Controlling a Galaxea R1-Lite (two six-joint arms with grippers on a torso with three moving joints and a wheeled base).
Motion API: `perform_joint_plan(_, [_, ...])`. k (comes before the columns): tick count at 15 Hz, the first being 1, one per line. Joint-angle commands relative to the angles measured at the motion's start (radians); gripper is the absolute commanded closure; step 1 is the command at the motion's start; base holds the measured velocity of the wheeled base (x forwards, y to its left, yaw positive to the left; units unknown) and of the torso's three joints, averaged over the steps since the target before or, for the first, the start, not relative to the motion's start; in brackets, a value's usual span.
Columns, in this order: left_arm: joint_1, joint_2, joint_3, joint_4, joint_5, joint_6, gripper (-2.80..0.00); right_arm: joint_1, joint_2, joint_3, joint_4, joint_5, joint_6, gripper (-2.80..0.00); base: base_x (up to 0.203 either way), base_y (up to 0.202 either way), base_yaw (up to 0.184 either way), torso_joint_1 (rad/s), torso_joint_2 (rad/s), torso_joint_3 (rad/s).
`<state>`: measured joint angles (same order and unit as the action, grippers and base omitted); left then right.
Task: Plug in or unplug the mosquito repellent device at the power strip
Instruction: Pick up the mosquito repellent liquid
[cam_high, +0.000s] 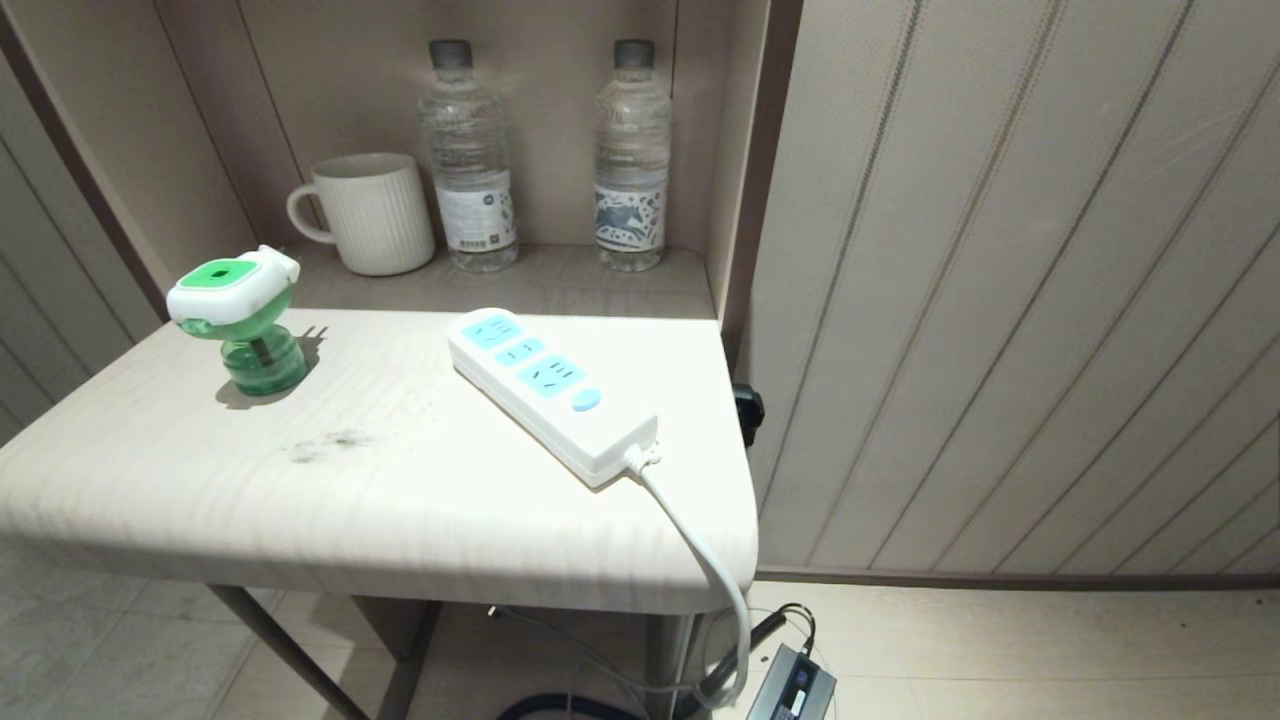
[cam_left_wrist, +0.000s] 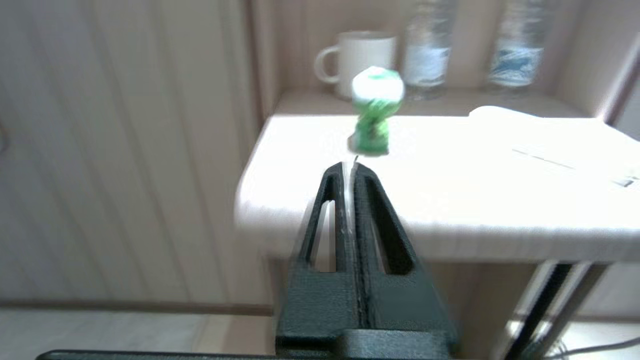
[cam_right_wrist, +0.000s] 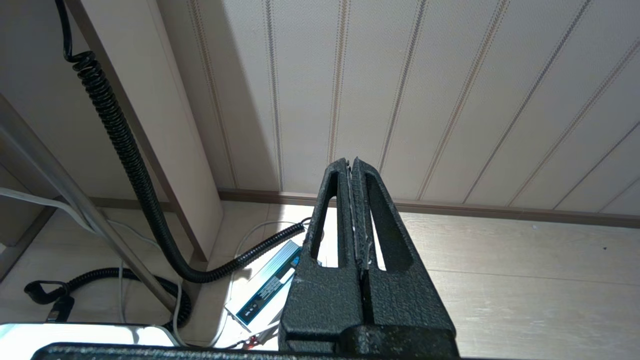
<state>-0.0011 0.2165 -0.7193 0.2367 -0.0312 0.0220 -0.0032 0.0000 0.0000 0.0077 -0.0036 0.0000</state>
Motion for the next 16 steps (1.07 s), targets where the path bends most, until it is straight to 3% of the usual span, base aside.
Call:
perform_joint_plan(1, [0.018, 0.279, -0.043, -0.092, -0.054, -0.007, -2.80, 0.000, 0.000, 0.000, 0.000, 0.001, 0.000, 0.00, 0.000, 0.000, 0.000, 0.000, 0.00, 0.000])
perform_joint_plan(3, [0.010, 0.422, -0.037, -0.205, -0.089, -0.030, -2.80, 0.000, 0.000, 0.000, 0.000, 0.001, 0.000, 0.00, 0.000, 0.000, 0.000, 0.000, 0.00, 0.000])
perform_joint_plan(6, [-0.130, 0.581, 0.065, -0.415, -0.093, -0.045, -2.80, 0.000, 0.000, 0.000, 0.000, 0.001, 0.000, 0.00, 0.000, 0.000, 0.000, 0.000, 0.00, 0.000])
perform_joint_plan(10, [-0.220, 0.713, 0.182, -0.750, 0.096, -0.008, -2.80, 0.000, 0.000, 0.000, 0.000, 0.001, 0.000, 0.00, 0.000, 0.000, 0.000, 0.000, 0.00, 0.000])
perform_joint_plan(12, [-0.224, 0.722, 0.196, -0.835, 0.131, 0.011, -2.80, 0.000, 0.000, 0.000, 0.000, 0.001, 0.000, 0.00, 0.000, 0.000, 0.000, 0.000, 0.00, 0.000])
perform_joint_plan(16, [-0.224, 0.804, 0.196, -0.896, 0.145, 0.016, -2.80, 0.000, 0.000, 0.000, 0.000, 0.001, 0.000, 0.00, 0.000, 0.000, 0.000, 0.000, 0.00, 0.000])
